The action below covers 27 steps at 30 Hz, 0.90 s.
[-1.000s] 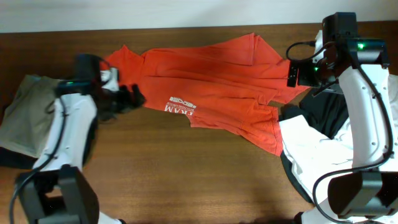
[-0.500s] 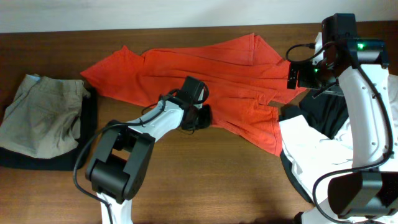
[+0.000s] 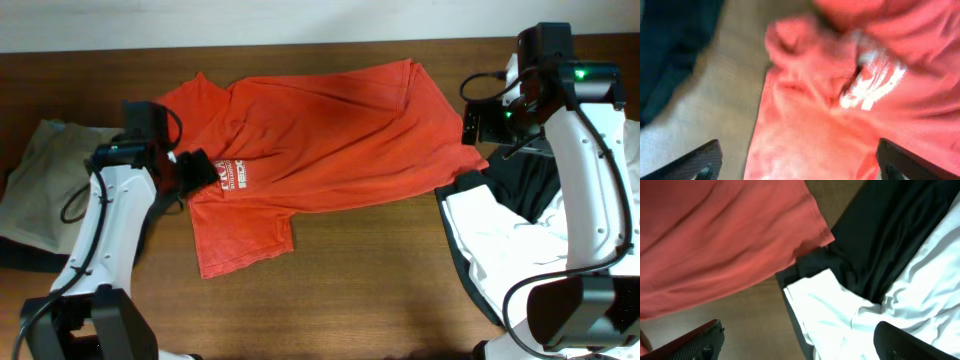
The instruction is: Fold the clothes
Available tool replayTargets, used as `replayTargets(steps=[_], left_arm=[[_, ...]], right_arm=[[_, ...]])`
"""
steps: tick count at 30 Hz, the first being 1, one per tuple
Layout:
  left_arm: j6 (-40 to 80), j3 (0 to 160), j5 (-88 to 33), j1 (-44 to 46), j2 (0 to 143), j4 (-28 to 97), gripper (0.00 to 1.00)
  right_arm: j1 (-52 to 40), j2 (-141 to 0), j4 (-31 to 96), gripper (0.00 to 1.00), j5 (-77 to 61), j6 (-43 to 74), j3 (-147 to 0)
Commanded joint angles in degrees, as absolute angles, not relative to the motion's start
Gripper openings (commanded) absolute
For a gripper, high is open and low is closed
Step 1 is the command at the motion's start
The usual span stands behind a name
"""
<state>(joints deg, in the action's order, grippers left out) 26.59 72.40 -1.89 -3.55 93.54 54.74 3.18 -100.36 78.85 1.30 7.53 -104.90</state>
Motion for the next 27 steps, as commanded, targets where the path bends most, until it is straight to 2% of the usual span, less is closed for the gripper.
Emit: replayTargets(steps=[1, 2, 3, 4, 5, 7, 8, 10, 14, 17, 20, 21, 24, 26, 27], left_arm=[[25.6, 67.9, -2.2, -3.1, 94.6, 56.7, 0.99], [25.6, 66.6, -1.5, -3.1, 94.6, 56.7, 0.99], [25.6, 64.0, -1.1, -3.2, 94.6, 56.4, 0.99], [25.6, 61.7, -1.1, -3.2, 94.6, 55.4, 0.99], [25.6, 59.9, -1.1, -3.2, 94.6, 54.2, 0.99], [25.6, 57.6, -1.3, -3.1, 94.6, 52.4, 0.99], [25.6, 57.1, -1.3, -3.1, 94.6, 52.0, 0.99], [25.6, 57.1, -1.3, -3.0, 94.6, 50.7, 0.99], [25.6, 57.1, -1.3, -3.0, 94.6, 50.1, 0.99], [25.6, 57.1, -1.3, -3.0, 94.6, 50.2, 0.99], [25.6, 57.1, -1.3, -3.0, 94.6, 50.2, 0.99], [25.6, 57.1, -1.3, -3.0, 94.6, 50.3, 0.99], [25.6, 57.1, -1.3, -3.0, 94.6, 50.8, 0.99], [25.6, 57.1, -1.3, -3.0, 94.6, 51.0, 0.99], [25.6, 57.1, -1.3, -3.0, 94.6, 51.0, 0.99]], right_arm=[[3.1, -100.7, 79.2, 1.0, 1.8, 8.0, -102.2], [3.1, -100.9, 79.0, 0.92, 1.8, 8.0, -100.6], [3.4, -101.4, 77.2, 0.64, 1.8, 8.0, -96.8], [3.8, -101.6, 73.9, 0.46, 1.5, 8.0, -92.3], [4.3, -101.6, 69.9, 0.34, -0.4, 7.9, -87.5], [5.2, -101.6, 63.1, 0.19, -4.3, 5.9, -79.8], [5.5, -101.6, 59.5, 0.17, -7.1, 3.7, -76.6], [5.7, -101.6, 50.2, 0.17, -13.7, -3.3, -69.5], [5.9, -101.8, 40.1, 0.24, -12.2, -3.1, -59.7], [8.8, -103.2, 40.0, 0.25, -4.3, 0.8, -58.1], [17.6, -106.0, 40.5, 0.25, 9.5, 11.3, -58.1], [23.9, -106.1, 40.6, 0.31, 14.7, 15.7, -58.2], [37.5, -106.1, 45.3, 0.45, 15.4, 23.5, -63.2], [44.8, -106.1, 49.4, 0.54, 4.1, 20.8, -71.1], [45.5, -106.1, 49.9, 0.57, -5.6, 14.1, -73.4]])
